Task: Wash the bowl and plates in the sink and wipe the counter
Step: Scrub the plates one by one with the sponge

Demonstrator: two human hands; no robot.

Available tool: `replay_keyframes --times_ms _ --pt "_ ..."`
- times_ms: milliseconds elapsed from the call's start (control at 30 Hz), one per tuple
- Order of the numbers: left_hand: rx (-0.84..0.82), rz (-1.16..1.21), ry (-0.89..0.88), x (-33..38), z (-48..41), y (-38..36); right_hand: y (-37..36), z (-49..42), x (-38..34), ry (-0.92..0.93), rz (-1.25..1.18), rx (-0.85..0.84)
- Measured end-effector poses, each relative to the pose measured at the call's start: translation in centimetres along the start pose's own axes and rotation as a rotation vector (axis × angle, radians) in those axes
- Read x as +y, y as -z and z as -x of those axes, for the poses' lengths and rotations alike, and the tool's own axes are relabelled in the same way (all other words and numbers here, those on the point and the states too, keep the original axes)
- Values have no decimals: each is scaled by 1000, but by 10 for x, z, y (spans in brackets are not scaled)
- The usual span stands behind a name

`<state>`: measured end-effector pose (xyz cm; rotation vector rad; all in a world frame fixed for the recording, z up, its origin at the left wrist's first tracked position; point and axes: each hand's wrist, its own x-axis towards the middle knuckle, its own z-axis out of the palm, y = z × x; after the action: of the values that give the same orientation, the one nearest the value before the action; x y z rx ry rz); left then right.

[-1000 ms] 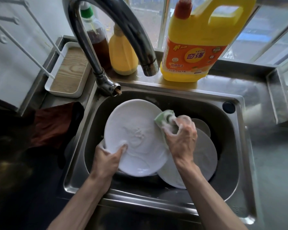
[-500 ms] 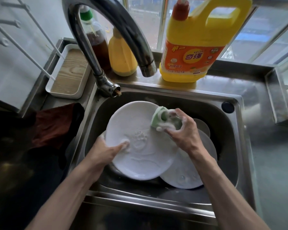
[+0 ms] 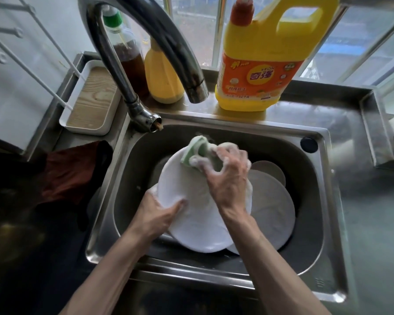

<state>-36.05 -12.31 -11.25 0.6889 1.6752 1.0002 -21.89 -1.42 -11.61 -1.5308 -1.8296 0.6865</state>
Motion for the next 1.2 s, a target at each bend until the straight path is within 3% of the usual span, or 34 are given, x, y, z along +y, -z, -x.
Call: replay_keyframes --times_ms 133,233,300,433,600,733,867,967,1033,1200 --pt "43 78 14 -2 4 -4 -9 6 -14 70 -90 -92" --pt "122 140 25 -6 10 -3 1 -5 0 -97 53 61" --pt "199 208 21 -11 11 -1 14 -7 9 -261 -21 138" --pt "206 346 41 -11 16 -6 28 -1 16 -377 -193 -27" --pt "-93 328 167 5 12 14 47 -27 32 -231 -150 -262" --pt "-41 185 98 13 -4 15 49 -33 30 -112 -96 -399" --pt "84 221 46 9 -6 3 40 -19 34 -195 -94 -112" --pt "193 297 32 4 -6 5 36 4 44 -171 108 -3" --pt "196 341 16 3 -4 2 32 22 42 -28 232 -47" --pt "226 320 -5 -1 -5 -8 9 48 7 114 -17 -235"
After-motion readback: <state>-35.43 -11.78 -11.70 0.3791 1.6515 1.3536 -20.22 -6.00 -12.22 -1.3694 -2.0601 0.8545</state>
